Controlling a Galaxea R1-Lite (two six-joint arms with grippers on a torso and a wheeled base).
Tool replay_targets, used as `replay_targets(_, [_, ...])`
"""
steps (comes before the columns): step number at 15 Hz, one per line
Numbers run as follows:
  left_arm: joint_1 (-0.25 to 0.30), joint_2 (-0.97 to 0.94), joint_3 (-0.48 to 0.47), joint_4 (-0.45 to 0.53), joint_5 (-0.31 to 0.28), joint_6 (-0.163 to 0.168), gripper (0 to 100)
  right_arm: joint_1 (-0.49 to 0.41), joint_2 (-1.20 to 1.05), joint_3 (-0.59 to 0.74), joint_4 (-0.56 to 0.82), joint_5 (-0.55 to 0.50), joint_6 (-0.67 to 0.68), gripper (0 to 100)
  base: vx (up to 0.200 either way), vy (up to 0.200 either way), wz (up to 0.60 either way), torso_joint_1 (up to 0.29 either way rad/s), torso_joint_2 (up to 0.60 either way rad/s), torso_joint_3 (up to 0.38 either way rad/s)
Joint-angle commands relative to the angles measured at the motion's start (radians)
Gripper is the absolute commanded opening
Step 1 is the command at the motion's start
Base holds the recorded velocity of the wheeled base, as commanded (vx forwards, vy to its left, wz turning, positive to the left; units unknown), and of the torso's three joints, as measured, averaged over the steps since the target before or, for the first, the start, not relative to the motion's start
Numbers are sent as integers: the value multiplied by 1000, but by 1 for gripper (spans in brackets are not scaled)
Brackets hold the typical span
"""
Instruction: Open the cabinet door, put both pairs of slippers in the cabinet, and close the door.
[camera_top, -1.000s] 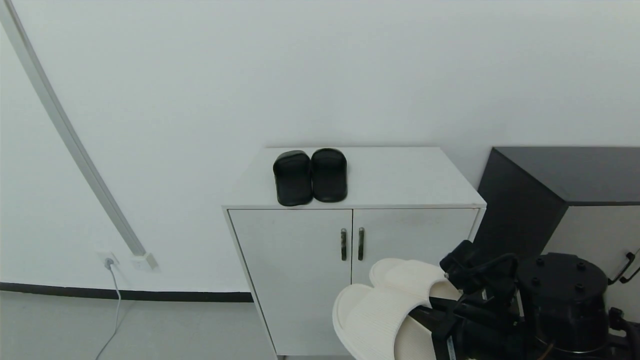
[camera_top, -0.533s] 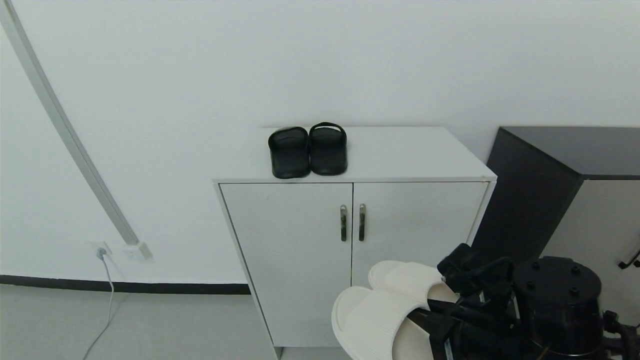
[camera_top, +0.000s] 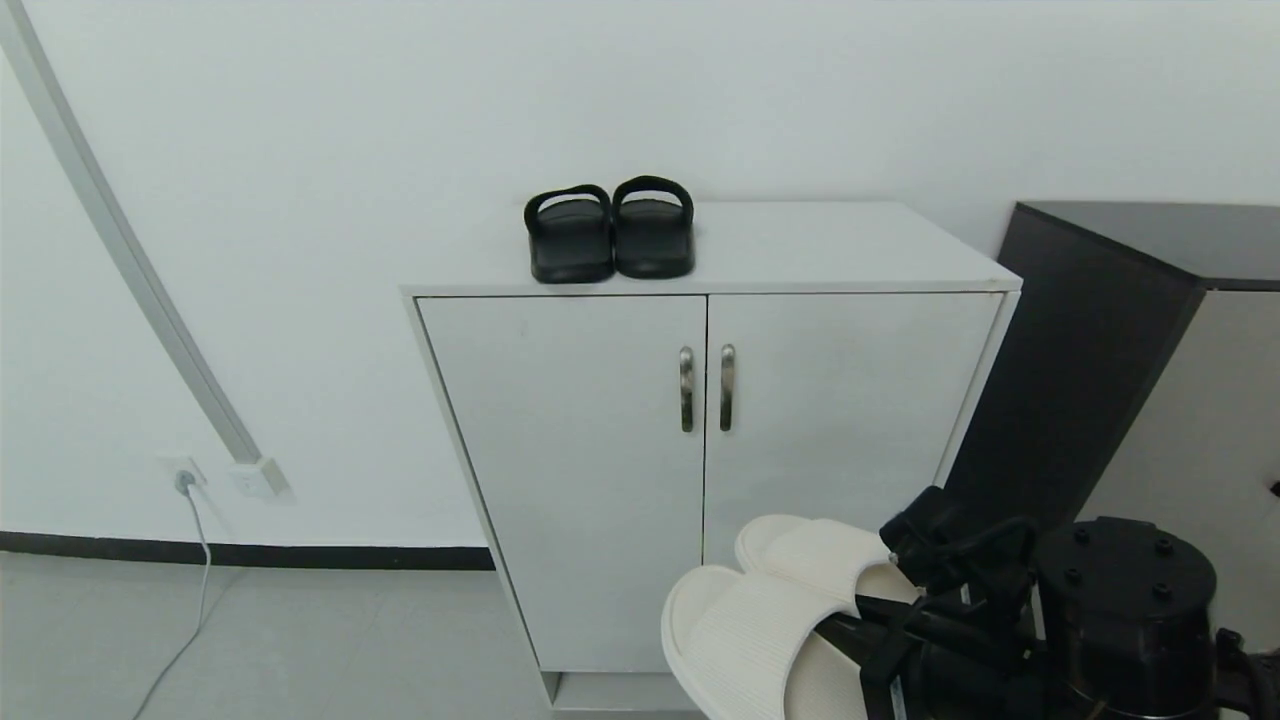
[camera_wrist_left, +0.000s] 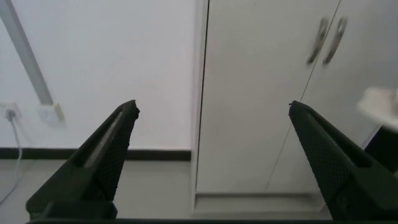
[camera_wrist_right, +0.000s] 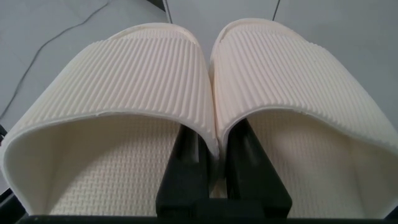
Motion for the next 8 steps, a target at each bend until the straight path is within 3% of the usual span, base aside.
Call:
replay_targets(1, [-6,197,-202,11,-40,-71,100,0,11,1,-1,-1,0,0,0,0,0,-134,481,334])
replay_targets(3, [-6,328,-203,-6,-140,-74,100,0,11,1,-1,-1,0,0,0,0,0,-127,466,339])
replay_targets(7, [-8,533,-206,-119,-276,-65,100,-1,20,4,-1,1,2,0,0,0,0,-95,456,354])
replay_targets(8, [-11,593,-208,-182,-339,-60,100,-1,19,4,-1,-1,2,0,0,0,0,-71,456,373])
